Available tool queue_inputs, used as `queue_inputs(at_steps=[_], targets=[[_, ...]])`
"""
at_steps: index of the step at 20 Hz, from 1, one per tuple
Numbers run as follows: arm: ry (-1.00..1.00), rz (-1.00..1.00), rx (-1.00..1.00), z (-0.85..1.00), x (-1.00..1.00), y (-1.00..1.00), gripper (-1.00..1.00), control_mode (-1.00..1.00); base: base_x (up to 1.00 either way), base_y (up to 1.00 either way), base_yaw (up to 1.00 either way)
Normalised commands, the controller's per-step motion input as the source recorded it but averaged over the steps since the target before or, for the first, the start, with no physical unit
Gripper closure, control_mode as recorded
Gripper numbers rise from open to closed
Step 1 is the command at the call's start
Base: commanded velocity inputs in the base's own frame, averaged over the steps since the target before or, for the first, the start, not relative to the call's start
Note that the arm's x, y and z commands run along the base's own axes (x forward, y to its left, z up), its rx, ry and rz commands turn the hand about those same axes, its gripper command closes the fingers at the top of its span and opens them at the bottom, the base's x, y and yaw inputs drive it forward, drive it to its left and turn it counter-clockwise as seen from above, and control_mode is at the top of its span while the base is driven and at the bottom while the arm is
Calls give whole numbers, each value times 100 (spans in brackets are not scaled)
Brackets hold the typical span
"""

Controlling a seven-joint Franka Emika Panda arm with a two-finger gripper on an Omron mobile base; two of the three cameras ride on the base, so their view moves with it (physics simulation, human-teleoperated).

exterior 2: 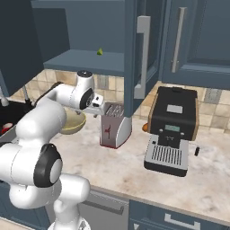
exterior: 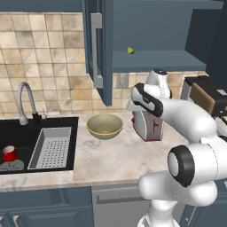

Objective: Pick the mug and place it in the sink. Pick the bowl and place it in the open cabinet and then close the cabinet.

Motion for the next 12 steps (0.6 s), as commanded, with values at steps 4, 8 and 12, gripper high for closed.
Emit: queue_inputs(at_steps=[4, 8, 12], targets=[[0, -8, 0, 0, 0, 15, -100, -100, 0, 0, 0], [-1, -9, 0, -3, 0, 9, -100, -100, 0, 0, 0], [-1, -12, 0, -3, -1, 5, -100, -100, 0, 0, 0]])
